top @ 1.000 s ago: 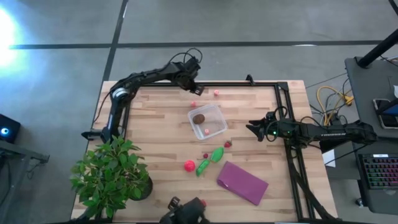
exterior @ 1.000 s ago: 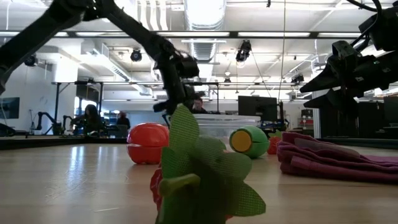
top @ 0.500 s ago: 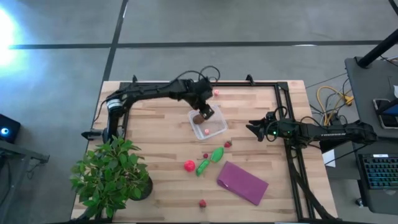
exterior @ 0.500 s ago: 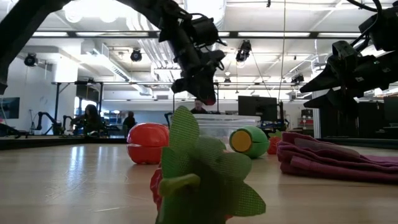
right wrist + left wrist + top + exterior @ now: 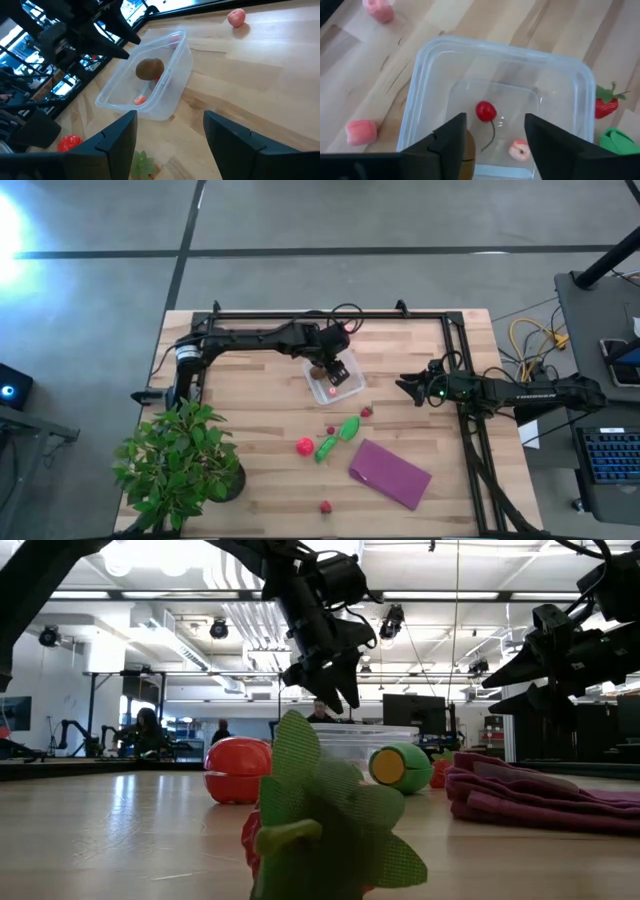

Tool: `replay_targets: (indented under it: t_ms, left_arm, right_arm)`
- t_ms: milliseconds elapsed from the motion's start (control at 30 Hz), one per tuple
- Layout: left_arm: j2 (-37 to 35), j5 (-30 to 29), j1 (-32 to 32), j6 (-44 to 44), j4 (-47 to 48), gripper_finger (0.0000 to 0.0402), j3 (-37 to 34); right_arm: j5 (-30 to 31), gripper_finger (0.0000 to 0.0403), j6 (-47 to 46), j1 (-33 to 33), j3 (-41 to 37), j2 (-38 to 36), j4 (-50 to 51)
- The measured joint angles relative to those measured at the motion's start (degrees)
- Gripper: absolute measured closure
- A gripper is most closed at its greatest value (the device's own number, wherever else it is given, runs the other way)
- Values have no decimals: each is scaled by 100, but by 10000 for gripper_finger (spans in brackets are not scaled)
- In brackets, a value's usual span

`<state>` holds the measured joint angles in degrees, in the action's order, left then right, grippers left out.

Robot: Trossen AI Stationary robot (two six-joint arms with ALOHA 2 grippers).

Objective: Pick and placing Produce into tupperware
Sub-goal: Put the left pink peach into the transparent bin

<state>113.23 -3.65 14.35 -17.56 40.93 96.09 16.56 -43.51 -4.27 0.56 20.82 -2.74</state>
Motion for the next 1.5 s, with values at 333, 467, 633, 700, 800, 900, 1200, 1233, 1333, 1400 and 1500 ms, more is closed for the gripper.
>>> replay_targets:
  t_ms: [333, 467, 633, 700, 800, 900, 1200, 1233, 1333, 1400, 1500]
  left_arm:
    - [-205, -34, 480, -413, 368, 180, 79]
    - [-207, -26, 905, -468, 720, 180, 77]
    - [-192, 283, 1404, -1159, 972, 180, -20]
    - [-190, 403, 1543, -1216, 909, 180, -83]
    - [-190, 452, 1657, -1213, 903, 180, -170]
    - [-190, 460, 1731, -1211, 809, 180, -329]
    - [-179, 508, 1774, -1349, 58, 180, -859]
    - [-176, 506, 1782, -1401, -25, 180, -883]
    - [-75, 526, 1801, -1513, -136, 180, -909]
    - [40, 540, 1802, -1513, -109, 180, -914]
    - [151, 591, 1796, -1511, -103, 180, -916]
  right_arm:
    - [0, 184, 0, 0, 1, 0, 0]
    - [0, 184, 2, 0, 0, 0, -1]
    - [0, 184, 3, 0, 1, 0, -2]
    - [0, 184, 7, 0, 2, 0, -2]
    - [2, 184, 20, 0, 0, 1, -2]
    - [2, 184, 20, 0, 1, 1, -2]
    - [7, 184, 44, 0, 2, 0, -2]
    - [7, 184, 45, 0, 1, 0, -2]
    - [7, 184, 44, 0, 0, 2, -2]
    - [7, 184, 44, -2, 0, 0, -2]
    - [7, 184, 23, 0, 2, -2, -4]
